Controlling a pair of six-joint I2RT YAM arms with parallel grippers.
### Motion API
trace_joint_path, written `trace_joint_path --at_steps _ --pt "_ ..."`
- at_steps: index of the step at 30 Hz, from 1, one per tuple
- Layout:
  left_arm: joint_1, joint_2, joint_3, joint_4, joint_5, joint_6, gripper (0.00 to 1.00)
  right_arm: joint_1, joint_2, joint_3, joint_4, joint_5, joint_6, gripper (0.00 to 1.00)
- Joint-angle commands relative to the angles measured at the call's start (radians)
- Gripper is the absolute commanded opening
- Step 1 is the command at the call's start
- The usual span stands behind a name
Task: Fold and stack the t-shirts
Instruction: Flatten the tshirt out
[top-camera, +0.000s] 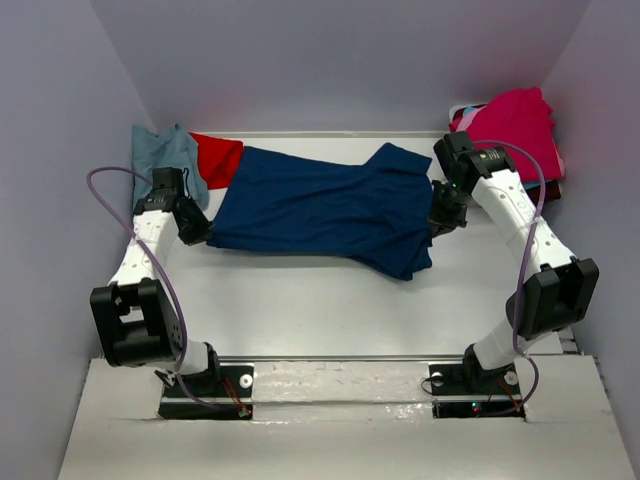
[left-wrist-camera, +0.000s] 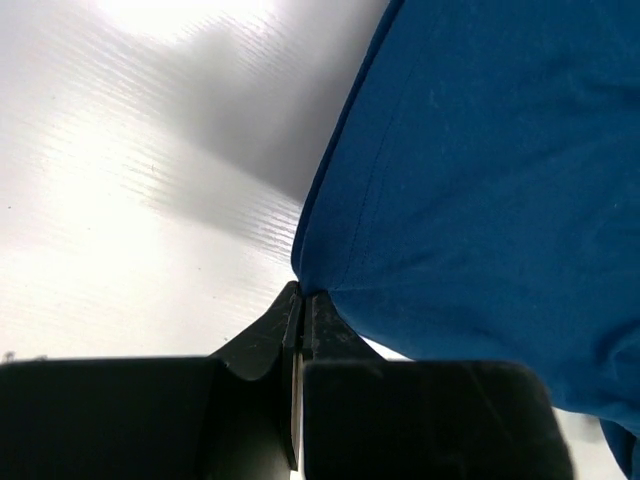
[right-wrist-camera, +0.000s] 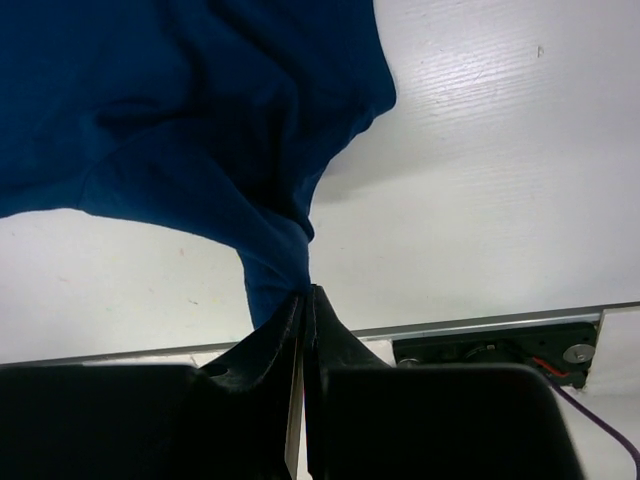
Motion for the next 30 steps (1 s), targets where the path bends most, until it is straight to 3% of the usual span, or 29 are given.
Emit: trace_joint_path --at_steps 1,17,30 --pt "0.017 -0.059 -0.043 -0.017 0.012 -0.009 0.06 -0.015 -0.048 0.03 -0.077 -0.001 -0.033 0.07" --pt "0.017 -0.148 -0.128 -0.039 0.035 -0.021 0.06 -0.015 -0.272 -0.248 -0.113 -0.21 -0.03 0.07" --pt "0.017 -0.233 -0.203 -0.069 0.043 -0.029 0.06 -0.015 -0.577 -0.682 -0.153 -0.449 -0.015 0.07"
